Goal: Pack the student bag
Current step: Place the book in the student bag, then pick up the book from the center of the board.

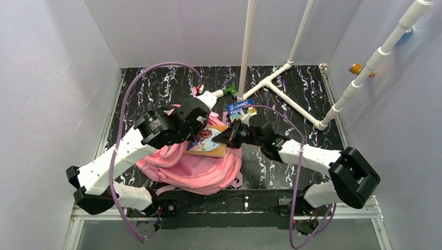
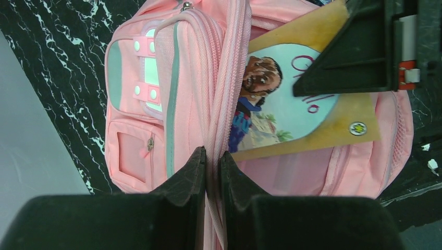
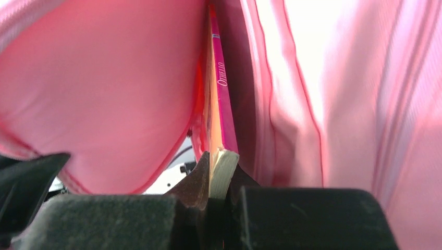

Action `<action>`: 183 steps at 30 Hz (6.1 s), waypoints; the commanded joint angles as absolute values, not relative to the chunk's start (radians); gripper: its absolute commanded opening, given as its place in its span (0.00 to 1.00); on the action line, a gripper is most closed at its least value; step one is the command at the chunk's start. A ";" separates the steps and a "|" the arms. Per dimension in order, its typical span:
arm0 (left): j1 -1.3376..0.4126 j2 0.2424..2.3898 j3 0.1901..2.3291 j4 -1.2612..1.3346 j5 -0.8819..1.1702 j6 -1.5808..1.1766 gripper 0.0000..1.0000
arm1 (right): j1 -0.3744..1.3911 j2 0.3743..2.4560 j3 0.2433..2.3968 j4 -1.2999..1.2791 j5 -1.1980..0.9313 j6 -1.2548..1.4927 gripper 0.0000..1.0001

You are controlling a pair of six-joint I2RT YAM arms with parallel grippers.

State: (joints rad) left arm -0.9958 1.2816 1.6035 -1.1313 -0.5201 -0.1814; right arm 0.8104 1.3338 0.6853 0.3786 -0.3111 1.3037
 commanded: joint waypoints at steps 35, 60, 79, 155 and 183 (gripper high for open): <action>-0.969 1.281 1.582 -0.985 -0.497 -0.203 0.00 | 1.127 1.525 0.869 0.292 0.101 1.030 0.46; -0.884 1.211 1.308 -1.068 -0.418 -0.236 0.10 | 0.291 1.194 0.832 -0.300 -0.296 0.404 0.83; -0.884 1.302 1.488 -0.913 -0.003 -0.325 0.89 | 0.140 1.682 0.872 -0.064 -0.521 0.351 0.60; -0.747 1.751 1.183 0.304 0.193 -1.480 0.22 | -0.124 1.194 0.514 0.392 -0.918 1.146 0.01; -0.657 1.321 1.306 -0.495 0.745 -0.389 0.00 | 0.220 1.133 1.114 -0.643 -0.495 0.066 0.98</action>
